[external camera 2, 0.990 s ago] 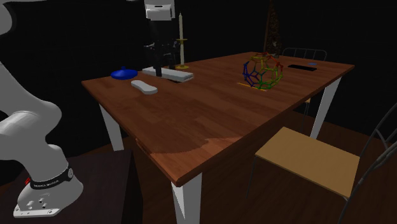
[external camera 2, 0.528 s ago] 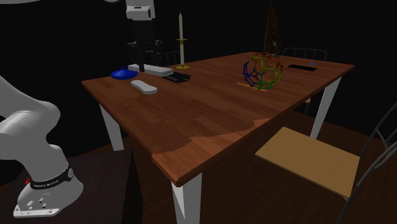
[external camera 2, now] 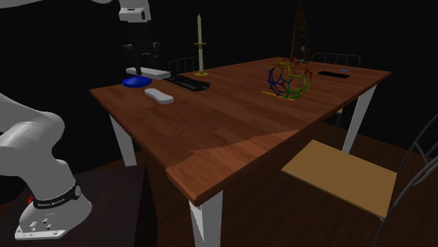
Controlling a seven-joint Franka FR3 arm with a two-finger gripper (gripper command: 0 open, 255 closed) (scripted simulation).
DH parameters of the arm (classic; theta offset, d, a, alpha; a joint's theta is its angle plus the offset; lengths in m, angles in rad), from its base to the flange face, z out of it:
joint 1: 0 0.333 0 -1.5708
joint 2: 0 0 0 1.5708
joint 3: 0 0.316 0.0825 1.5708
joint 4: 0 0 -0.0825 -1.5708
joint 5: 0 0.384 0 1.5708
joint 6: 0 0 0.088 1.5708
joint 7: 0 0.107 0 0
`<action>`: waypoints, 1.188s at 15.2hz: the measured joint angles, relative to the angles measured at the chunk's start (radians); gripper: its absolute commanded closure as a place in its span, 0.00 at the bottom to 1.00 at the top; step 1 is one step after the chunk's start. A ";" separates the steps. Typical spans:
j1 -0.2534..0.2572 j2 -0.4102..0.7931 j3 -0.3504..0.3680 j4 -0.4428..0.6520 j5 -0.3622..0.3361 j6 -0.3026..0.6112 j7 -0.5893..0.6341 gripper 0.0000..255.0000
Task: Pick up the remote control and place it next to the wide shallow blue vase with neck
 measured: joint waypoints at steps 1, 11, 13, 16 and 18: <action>0.008 -0.011 0.016 0.000 0.011 -0.009 0.023 1.00; 0.079 -0.091 0.183 -0.008 0.126 -0.039 0.241 1.00; 0.094 -0.109 0.218 -0.005 0.152 -0.049 0.287 1.00; 0.103 -0.096 0.291 0.021 0.186 -0.039 0.366 1.00; 0.107 -0.086 0.332 0.054 0.204 -0.049 0.416 1.00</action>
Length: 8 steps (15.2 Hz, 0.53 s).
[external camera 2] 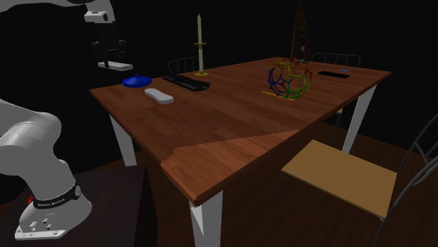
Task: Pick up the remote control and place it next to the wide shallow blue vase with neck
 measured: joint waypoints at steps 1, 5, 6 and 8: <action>0.001 0.005 0.022 0.013 0.009 0.000 0.025 1.00; 0.005 0.021 0.109 0.059 0.041 0.002 0.120 1.00; 0.000 0.035 0.139 0.083 0.046 0.002 0.149 1.00; -0.009 0.057 0.192 0.122 0.054 0.002 0.200 1.00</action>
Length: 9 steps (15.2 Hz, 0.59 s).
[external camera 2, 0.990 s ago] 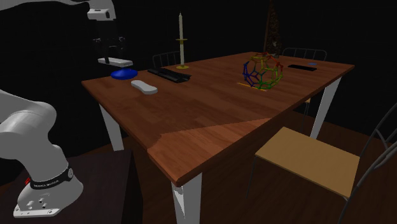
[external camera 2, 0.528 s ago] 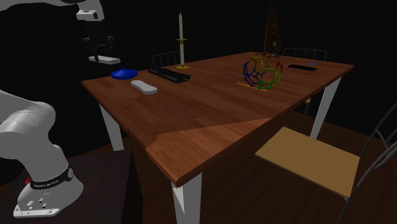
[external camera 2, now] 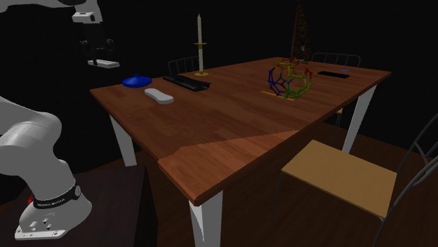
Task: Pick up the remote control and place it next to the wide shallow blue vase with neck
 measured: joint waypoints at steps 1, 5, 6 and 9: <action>-0.002 0.004 0.015 0.006 0.003 0.004 0.013 1.00; 0.003 -0.007 0.034 -0.041 0.017 0.046 0.016 1.00; 0.006 -0.012 0.036 -0.060 0.021 0.060 0.013 1.00; 0.015 -0.027 0.040 -0.105 0.033 0.092 0.006 1.00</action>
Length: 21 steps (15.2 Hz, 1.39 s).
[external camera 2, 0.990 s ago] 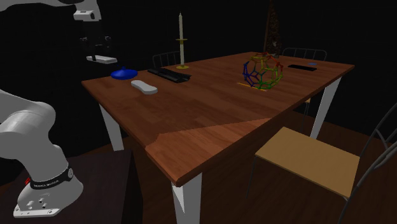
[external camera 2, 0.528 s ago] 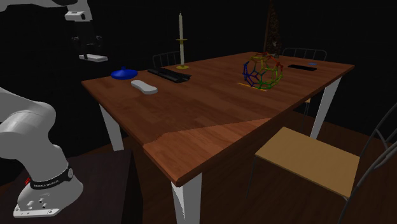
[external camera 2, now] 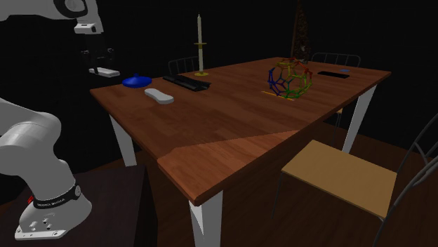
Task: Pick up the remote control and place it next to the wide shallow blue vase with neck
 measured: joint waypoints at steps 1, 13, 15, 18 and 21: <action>0.000 -0.001 0.004 -0.013 0.002 0.012 -0.002 1.00; 0.019 -0.030 0.052 -0.181 0.048 0.159 -0.025 1.00; 0.020 -0.030 0.064 -0.205 0.055 0.185 -0.028 1.00; 0.020 -0.031 0.070 -0.219 0.059 0.199 -0.031 1.00; 0.020 -0.031 0.071 -0.221 0.060 0.202 -0.031 1.00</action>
